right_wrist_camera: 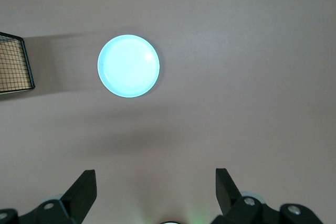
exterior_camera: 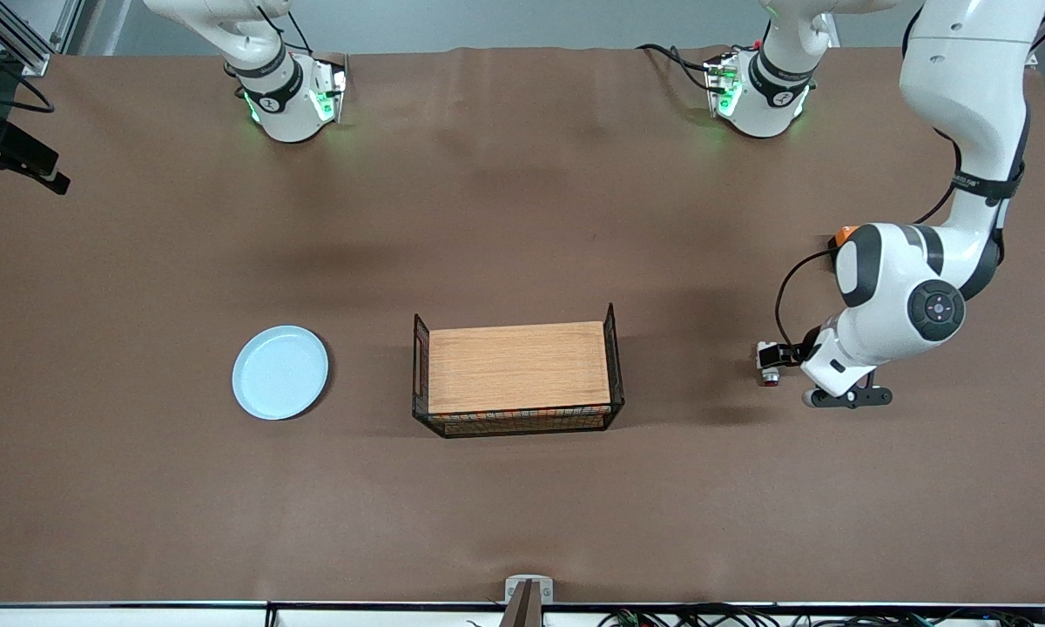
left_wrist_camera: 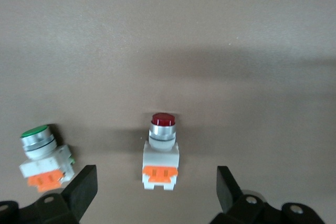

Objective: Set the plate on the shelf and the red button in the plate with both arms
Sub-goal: 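Lower the left gripper onto the red push button and grasp it, then reach the right gripper to the blue plate rim and grasp it, then lift the blue plate with the right gripper and carry it over the box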

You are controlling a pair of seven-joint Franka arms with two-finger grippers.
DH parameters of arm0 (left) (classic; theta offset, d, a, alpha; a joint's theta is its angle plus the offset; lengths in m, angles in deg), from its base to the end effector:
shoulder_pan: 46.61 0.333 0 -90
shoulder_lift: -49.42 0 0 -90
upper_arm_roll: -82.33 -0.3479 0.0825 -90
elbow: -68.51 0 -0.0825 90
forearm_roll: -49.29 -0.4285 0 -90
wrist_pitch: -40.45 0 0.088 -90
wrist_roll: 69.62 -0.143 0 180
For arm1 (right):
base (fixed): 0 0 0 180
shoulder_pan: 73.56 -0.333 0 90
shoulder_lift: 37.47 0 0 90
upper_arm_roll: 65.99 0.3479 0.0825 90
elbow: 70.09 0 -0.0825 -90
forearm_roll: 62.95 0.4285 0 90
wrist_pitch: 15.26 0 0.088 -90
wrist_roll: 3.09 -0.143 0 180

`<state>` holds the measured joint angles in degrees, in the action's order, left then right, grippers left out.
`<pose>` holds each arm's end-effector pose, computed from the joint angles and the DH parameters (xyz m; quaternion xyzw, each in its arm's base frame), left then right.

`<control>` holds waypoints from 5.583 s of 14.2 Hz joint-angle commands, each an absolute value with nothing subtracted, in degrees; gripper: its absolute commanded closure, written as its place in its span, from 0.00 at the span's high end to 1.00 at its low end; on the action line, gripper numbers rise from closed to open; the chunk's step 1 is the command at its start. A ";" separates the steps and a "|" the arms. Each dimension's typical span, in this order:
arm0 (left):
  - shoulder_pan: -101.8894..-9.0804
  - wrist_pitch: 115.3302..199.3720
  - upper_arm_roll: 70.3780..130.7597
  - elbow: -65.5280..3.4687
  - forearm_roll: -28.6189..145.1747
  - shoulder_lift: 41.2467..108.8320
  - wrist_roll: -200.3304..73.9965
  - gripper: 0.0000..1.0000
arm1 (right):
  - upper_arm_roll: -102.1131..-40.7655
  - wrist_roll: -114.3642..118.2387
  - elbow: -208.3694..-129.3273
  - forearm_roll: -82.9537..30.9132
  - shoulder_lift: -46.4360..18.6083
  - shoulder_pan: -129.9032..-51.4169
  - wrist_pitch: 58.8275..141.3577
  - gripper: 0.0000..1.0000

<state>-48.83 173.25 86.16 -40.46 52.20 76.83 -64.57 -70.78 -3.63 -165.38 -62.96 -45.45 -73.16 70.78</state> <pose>0.6640 -0.0717 0.2031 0.9989 0.0124 -0.0340 0.0304 0.5400 -0.0523 0.6463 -0.9987 0.0495 0.0111 0.0062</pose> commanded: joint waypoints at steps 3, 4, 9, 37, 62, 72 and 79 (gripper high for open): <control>-49.77 177.55 85.93 -41.27 52.27 79.39 -64.26 1.00 | -70.21 -3.45 -163.87 -62.69 -37.05 -72.86 75.42 1.00; -49.77 177.65 85.93 -41.62 51.84 79.56 -64.26 1.00 | -70.21 -3.19 -163.70 -62.69 -35.72 -72.68 76.66 1.00; -50.04 180.02 86.02 -42.67 48.85 80.97 -64.26 1.00 | -70.30 -1.42 -166.40 -62.60 -28.07 -72.42 85.43 1.00; -50.04 179.67 85.93 -43.82 48.85 81.23 -64.96 0.26 | -69.16 -1.51 -185.67 -53.73 -6.62 -73.47 128.61 0.78; -49.77 169.04 85.85 -37.75 49.11 76.05 -64.26 0.26 | -69.07 -48.82 -160.36 -52.41 -27.34 -77.32 74.31 0.00; -49.69 156.04 85.76 -28.71 49.64 75.70 -62.08 0.26 | -69.15 -99.47 -155.34 -53.28 -30.44 -101.05 75.86 0.00; -49.69 150.85 85.93 -25.98 49.90 71.40 -59.07 0.26 | -69.24 -125.58 -152.19 -58.28 -21.84 -112.93 83.08 0.00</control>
<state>-49.68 153.51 85.86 -25.84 49.87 74.51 -60.22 -68.41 -119.13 -156.55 -56.02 -26.23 -110.13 82.83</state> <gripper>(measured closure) 0.586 0.965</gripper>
